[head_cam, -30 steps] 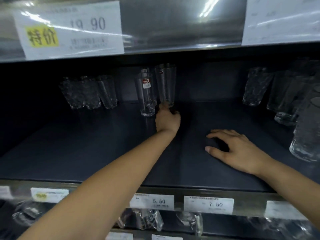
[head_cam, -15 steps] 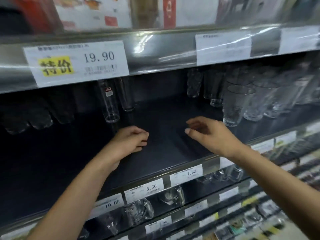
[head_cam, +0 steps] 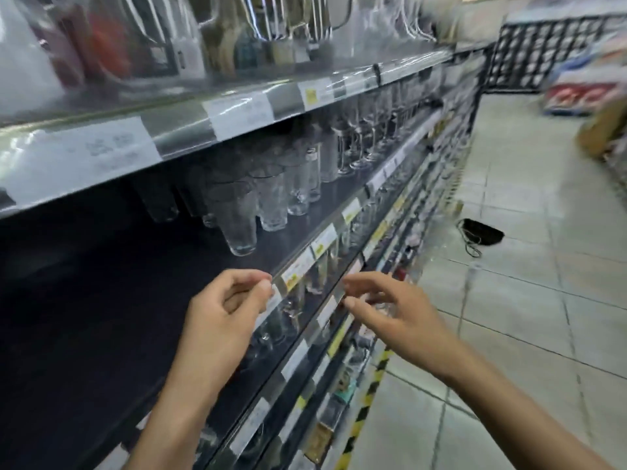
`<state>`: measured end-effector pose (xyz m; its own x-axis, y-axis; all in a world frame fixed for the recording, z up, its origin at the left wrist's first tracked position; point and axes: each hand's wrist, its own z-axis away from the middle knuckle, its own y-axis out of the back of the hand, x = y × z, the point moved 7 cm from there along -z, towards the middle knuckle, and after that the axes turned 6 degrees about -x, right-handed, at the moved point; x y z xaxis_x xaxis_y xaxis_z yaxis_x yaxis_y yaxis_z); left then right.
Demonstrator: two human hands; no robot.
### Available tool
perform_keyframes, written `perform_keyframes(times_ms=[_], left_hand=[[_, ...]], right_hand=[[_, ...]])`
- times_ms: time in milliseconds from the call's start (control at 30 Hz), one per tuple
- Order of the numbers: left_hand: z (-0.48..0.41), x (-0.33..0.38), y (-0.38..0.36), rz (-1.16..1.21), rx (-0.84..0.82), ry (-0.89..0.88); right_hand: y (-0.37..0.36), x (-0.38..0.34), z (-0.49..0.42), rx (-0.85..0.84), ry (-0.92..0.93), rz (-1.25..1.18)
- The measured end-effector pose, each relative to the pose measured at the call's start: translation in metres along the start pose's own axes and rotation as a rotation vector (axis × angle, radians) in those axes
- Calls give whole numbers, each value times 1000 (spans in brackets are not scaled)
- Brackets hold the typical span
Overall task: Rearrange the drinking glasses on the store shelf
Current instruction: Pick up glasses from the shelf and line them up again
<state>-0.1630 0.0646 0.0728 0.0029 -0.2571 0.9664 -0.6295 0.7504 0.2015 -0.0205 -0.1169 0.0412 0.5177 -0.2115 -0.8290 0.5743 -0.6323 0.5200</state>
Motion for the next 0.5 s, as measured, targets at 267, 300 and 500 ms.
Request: perform_keyframes(times_ms=[267,300,500], left_hand=[[-60,0,-122,3,-95,13],[-70,-2,-138,12,-92,28],[-133,-14,-221,60,10,99]], right_hand=[[94,92,-5,169,-116,-132],[105,105,-13,168,-124,-148],[179,174,-69,128,-144,-254]])
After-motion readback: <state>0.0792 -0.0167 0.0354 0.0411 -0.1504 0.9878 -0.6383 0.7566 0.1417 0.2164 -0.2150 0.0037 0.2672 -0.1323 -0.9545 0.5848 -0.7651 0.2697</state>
